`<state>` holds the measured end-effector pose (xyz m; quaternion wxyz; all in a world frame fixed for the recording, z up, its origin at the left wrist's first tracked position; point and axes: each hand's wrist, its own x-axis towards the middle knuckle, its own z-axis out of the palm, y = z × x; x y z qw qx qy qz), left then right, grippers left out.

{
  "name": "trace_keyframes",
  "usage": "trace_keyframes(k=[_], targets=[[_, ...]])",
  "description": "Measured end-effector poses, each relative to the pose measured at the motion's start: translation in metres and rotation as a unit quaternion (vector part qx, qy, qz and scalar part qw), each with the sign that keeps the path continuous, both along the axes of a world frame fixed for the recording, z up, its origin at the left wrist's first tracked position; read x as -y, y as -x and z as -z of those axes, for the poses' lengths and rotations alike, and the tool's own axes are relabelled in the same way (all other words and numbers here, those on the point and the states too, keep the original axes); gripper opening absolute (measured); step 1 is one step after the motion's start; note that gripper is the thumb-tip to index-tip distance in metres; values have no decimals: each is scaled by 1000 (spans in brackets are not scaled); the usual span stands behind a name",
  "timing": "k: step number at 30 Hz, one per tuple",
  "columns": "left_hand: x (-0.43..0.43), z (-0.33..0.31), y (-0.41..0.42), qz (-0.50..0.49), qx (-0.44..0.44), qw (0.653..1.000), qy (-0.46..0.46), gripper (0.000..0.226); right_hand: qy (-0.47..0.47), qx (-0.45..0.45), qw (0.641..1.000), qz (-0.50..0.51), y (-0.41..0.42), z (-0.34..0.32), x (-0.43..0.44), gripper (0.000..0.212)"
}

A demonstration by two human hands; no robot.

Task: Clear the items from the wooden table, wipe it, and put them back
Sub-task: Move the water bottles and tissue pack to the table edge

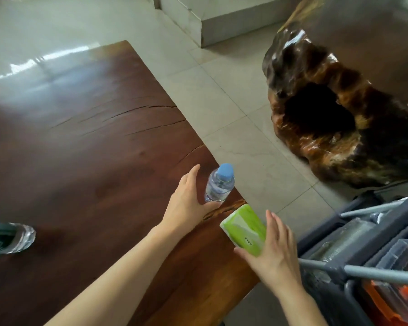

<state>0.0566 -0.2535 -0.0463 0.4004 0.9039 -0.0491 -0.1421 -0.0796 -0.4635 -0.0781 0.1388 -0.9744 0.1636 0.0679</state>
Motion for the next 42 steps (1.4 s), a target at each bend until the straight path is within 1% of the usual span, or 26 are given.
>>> trace_keyframes(k=[1, 3, 6, 8, 10, 13, 14, 17, 20, 25, 28, 30, 32, 34, 36, 38, 42], targets=[[-12, -2, 6, -8, 11, 1000, -15, 97, 7, 25, 999, -18, 0, -11, -3, 117], [-41, -8, 23, -32, 34, 998, -41, 74, 12, 79, 995, -57, 0, -30, -12, 93], [-92, -20, 54, -75, 66, 993, -66, 43, 2, 169, 976, -136, -4, -47, -39, 57], [-128, -27, 79, -106, 85, 987, -88, 29, -18, 208, 957, -202, -10, -55, -65, 36], [-164, -32, 105, -136, 99, 979, -113, 22, -39, 239, 934, -264, -14, -60, -95, 15], [-218, -36, 145, -191, 106, 963, -155, 14, -78, 237, 911, -328, -22, -64, -148, 24], [-236, -37, 157, -212, 105, 957, -166, 13, -90, 231, 905, -346, -24, -65, -167, 24], [-282, -36, 184, -285, 90, 935, -192, 12, -120, 209, 889, -389, -33, -67, -226, 13], [-320, -30, 196, -364, 77, 908, -195, 17, -149, 167, 881, -416, -45, -68, -285, 25], [-364, -18, 180, -480, 54, 863, -145, 31, -202, 96, 858, -462, -83, -59, -367, 44], [-379, -12, 158, -549, 64, 829, -88, 38, -262, 35, 858, -440, -108, -47, -406, 62], [-388, -8, 144, -583, 76, 807, -54, 47, -313, 0, 856, -412, -122, -40, -429, 73], [-398, -4, 132, -608, 81, 790, -28, 60, -341, -25, 853, -395, -135, -32, -448, 83], [-409, 1, 123, -617, 82, 782, 1, 67, -356, -48, 844, -399, -142, -25, -463, 89], [-417, 6, 117, -611, 82, 788, 17, 69, -372, -64, 828, -415, -146, -18, -475, 88], [-424, 12, 114, -599, 84, 796, 21, 70, -385, -63, 816, -426, -146, -13, -484, 79], [-431, 18, 113, -579, 101, 809, 21, 60, -411, -52, 812, -410, -144, -11, -492, 64]])
